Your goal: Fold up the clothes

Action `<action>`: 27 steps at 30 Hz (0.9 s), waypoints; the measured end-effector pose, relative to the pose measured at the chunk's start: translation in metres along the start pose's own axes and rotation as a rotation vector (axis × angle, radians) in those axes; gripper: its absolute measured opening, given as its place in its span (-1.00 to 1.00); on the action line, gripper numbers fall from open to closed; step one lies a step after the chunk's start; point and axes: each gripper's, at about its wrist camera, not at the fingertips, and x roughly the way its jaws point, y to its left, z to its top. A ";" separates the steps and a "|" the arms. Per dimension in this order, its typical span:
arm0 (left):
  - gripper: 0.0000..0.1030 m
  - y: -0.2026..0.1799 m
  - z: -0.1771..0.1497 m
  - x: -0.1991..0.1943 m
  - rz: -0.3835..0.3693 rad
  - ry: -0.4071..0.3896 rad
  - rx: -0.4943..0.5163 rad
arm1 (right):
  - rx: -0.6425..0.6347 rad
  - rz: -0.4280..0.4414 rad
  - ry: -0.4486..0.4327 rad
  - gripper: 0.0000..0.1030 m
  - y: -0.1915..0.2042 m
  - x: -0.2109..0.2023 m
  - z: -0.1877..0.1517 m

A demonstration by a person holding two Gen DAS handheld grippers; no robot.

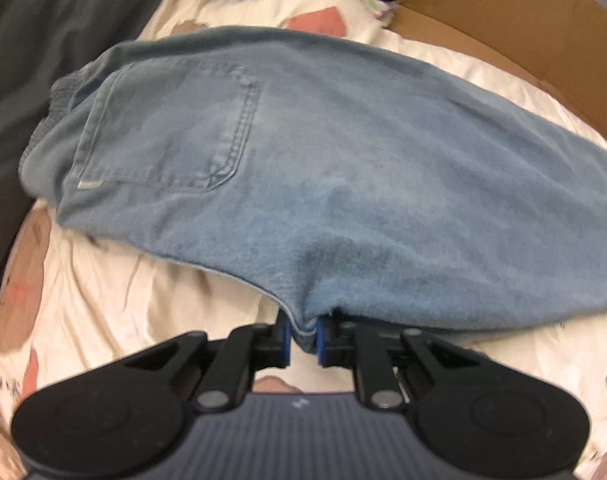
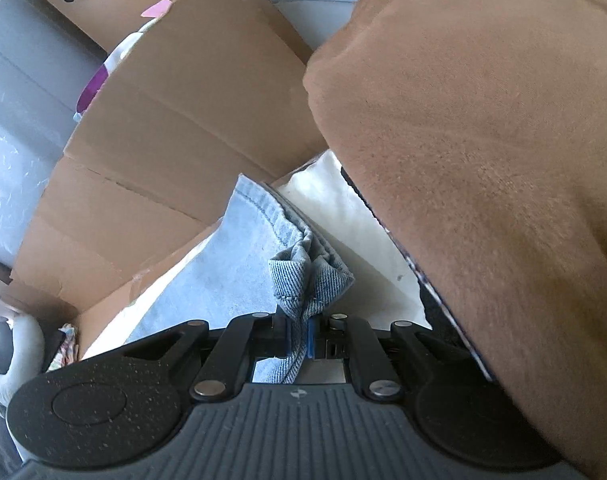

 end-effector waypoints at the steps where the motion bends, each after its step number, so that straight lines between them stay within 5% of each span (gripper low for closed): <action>1: -0.77 -0.002 0.001 0.001 0.009 0.008 0.006 | 0.005 -0.001 -0.004 -0.90 0.001 -0.004 0.001; 8: -0.77 0.005 -0.001 -0.015 0.028 0.034 0.027 | -0.010 -0.011 -0.009 -0.89 0.004 -0.036 0.002; 12: -0.78 0.018 -0.010 -0.026 0.009 0.034 0.017 | -0.023 -0.017 0.001 -0.89 0.036 0.014 0.015; 18: -0.78 0.025 -0.021 -0.039 0.003 0.034 0.020 | -0.029 -0.026 0.027 -0.89 0.020 -0.060 -0.009; 27: -0.79 0.025 -0.034 -0.051 -0.016 0.041 0.028 | -0.023 -0.039 0.029 -0.89 -0.006 -0.117 -0.035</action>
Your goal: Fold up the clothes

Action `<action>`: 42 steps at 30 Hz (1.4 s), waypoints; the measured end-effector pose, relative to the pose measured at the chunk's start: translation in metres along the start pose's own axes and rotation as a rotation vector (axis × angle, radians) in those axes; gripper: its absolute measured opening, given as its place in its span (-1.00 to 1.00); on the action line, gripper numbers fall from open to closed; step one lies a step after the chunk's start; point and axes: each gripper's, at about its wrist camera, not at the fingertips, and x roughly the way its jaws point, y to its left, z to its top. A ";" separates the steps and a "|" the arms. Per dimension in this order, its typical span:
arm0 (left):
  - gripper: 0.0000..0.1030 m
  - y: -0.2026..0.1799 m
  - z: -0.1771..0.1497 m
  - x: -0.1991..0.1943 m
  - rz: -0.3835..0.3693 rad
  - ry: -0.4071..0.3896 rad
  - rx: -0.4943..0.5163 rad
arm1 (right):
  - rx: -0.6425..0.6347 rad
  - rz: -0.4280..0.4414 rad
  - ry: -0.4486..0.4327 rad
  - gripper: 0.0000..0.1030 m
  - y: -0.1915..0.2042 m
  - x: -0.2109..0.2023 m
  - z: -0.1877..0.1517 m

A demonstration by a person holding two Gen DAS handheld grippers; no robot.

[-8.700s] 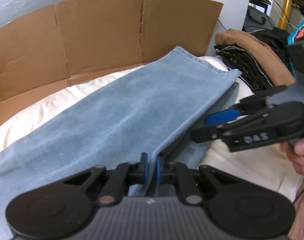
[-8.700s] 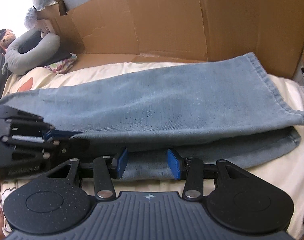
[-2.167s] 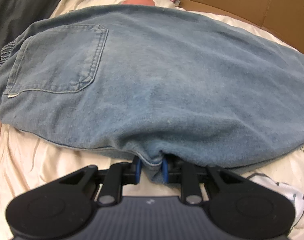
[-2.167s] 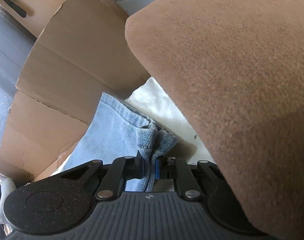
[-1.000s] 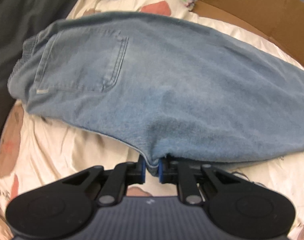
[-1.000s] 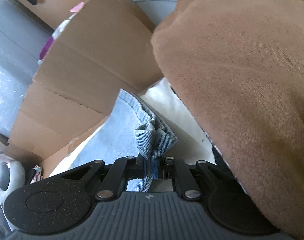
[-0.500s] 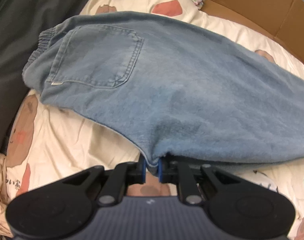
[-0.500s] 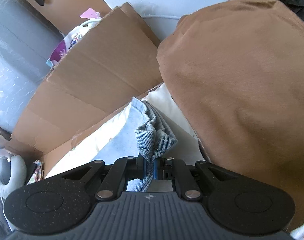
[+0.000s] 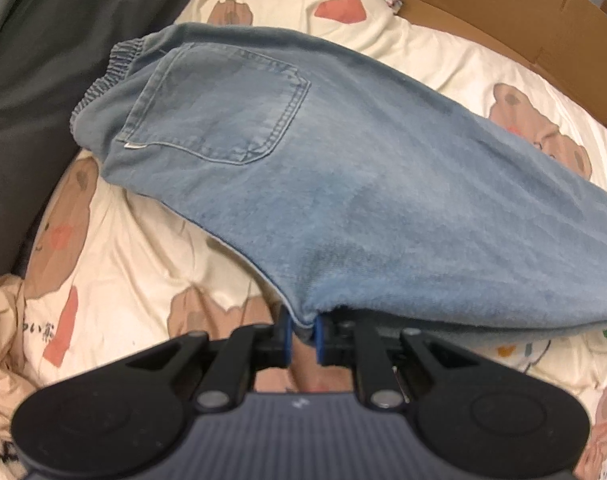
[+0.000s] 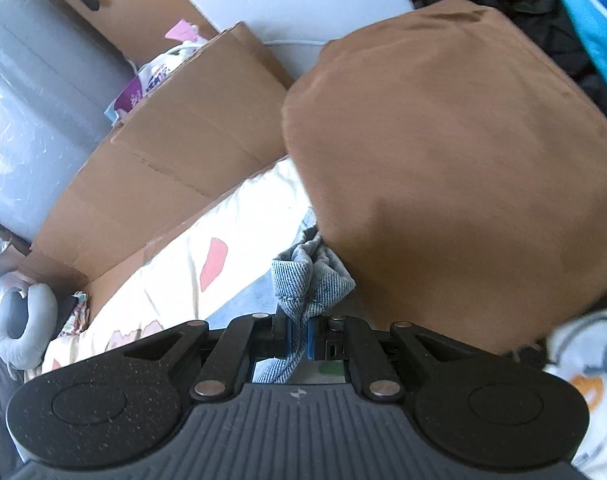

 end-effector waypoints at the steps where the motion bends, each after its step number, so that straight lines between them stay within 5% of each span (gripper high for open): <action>1: -0.79 0.000 -0.002 -0.001 -0.002 0.002 0.002 | 0.004 -0.002 -0.002 -0.89 -0.003 -0.005 -0.003; 9: -0.79 0.009 -0.002 -0.004 -0.037 0.022 0.050 | -0.008 -0.025 -0.032 -0.89 -0.021 -0.056 -0.030; 19: -0.80 -0.002 -0.050 -0.022 -0.067 0.052 0.065 | 0.016 -0.077 -0.033 -0.89 -0.069 -0.104 -0.059; 42: -0.80 -0.018 -0.106 -0.033 -0.097 0.101 0.122 | 0.075 -0.220 0.041 -0.89 -0.167 -0.144 -0.120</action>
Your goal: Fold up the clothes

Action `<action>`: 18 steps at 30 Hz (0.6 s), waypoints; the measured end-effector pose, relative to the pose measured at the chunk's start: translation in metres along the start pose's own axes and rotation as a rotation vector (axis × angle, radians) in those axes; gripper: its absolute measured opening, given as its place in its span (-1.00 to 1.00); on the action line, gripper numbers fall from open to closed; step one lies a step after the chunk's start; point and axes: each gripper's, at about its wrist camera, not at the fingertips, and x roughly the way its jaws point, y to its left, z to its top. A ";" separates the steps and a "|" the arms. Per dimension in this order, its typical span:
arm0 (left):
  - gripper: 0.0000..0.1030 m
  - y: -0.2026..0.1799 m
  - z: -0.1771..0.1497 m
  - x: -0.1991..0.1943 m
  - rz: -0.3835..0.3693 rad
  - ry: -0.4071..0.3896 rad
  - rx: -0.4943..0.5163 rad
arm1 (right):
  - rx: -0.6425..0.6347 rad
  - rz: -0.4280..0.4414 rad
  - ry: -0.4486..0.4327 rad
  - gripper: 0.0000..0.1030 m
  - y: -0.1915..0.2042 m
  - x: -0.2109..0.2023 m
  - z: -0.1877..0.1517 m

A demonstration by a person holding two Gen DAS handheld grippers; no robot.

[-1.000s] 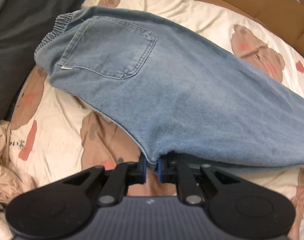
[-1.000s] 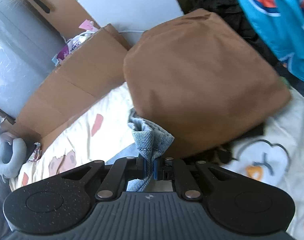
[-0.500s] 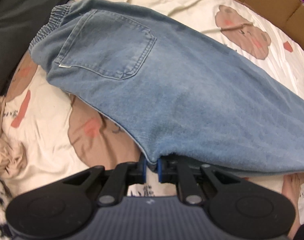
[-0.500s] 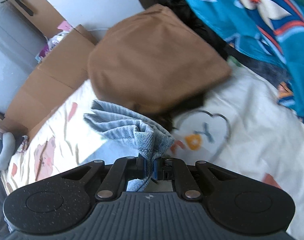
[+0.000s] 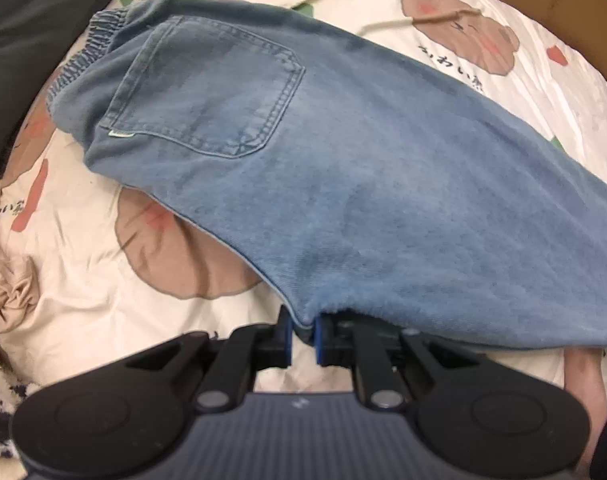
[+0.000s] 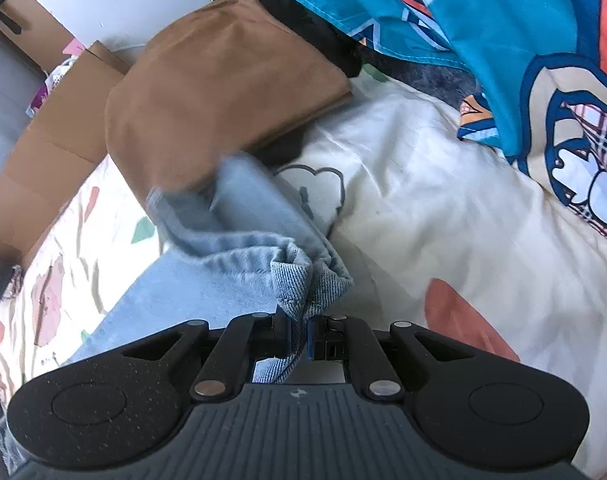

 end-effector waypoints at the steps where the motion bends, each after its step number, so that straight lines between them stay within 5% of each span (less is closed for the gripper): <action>1: -0.80 0.003 -0.001 0.000 -0.008 -0.006 -0.005 | -0.007 -0.006 0.000 -0.89 0.000 0.001 -0.002; 18: -0.80 0.000 -0.004 -0.003 -0.021 -0.001 0.017 | 0.064 -0.042 0.001 -0.89 -0.021 -0.015 -0.006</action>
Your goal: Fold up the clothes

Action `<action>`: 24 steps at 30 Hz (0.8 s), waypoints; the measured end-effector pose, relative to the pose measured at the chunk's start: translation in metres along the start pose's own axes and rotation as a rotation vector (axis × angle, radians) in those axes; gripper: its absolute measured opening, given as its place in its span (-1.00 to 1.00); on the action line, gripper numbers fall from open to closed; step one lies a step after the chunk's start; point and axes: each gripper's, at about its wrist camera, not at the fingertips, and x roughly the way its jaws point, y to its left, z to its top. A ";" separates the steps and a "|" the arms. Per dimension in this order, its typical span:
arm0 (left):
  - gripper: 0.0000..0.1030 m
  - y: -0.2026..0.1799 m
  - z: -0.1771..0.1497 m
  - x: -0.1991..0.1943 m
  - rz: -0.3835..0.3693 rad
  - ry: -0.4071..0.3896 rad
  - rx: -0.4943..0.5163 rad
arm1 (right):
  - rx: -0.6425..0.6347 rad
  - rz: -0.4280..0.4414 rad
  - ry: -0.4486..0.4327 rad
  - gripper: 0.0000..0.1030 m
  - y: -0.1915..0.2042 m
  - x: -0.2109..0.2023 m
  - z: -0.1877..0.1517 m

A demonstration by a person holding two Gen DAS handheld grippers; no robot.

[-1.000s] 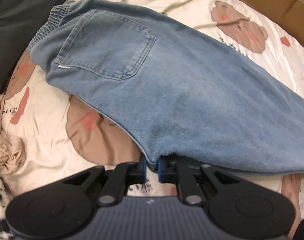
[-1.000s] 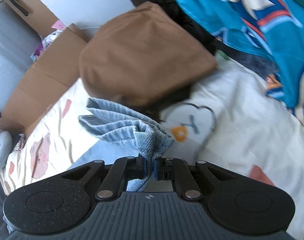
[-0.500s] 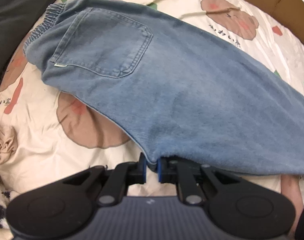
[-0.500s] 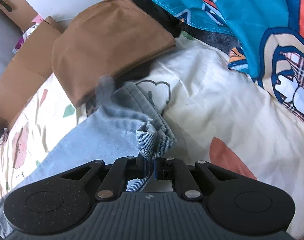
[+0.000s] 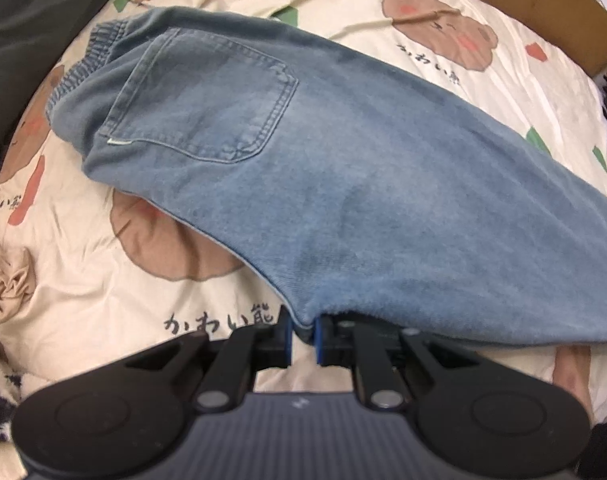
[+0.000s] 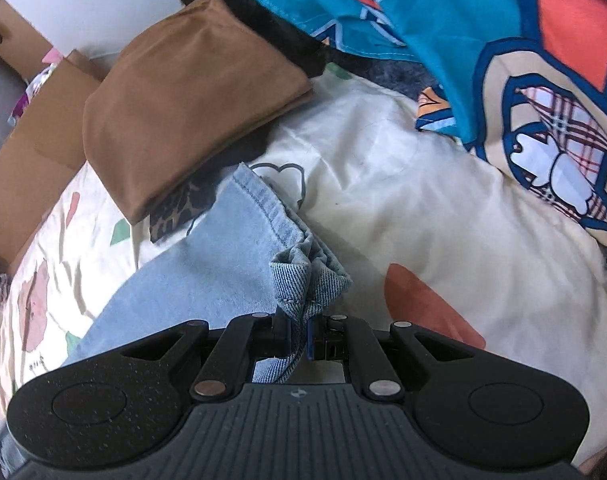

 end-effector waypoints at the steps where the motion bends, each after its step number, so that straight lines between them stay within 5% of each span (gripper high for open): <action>1: -0.80 0.000 0.000 0.001 0.002 0.004 -0.005 | 0.003 0.001 0.003 -0.89 -0.002 -0.001 -0.001; 11: -0.79 -0.002 0.007 0.034 0.048 0.069 -0.017 | 0.076 0.020 0.067 -0.85 -0.036 0.036 -0.013; 15: -0.78 -0.002 0.006 0.041 0.065 0.083 -0.037 | 0.113 0.011 0.080 -0.66 -0.047 0.043 -0.018; 18: -0.74 -0.005 0.008 0.033 0.079 0.066 -0.029 | 0.155 -0.008 0.086 -0.47 -0.055 0.042 -0.018; 24: -0.72 -0.018 0.004 0.006 0.095 0.022 -0.012 | 0.176 -0.012 0.092 -0.43 -0.063 0.029 -0.016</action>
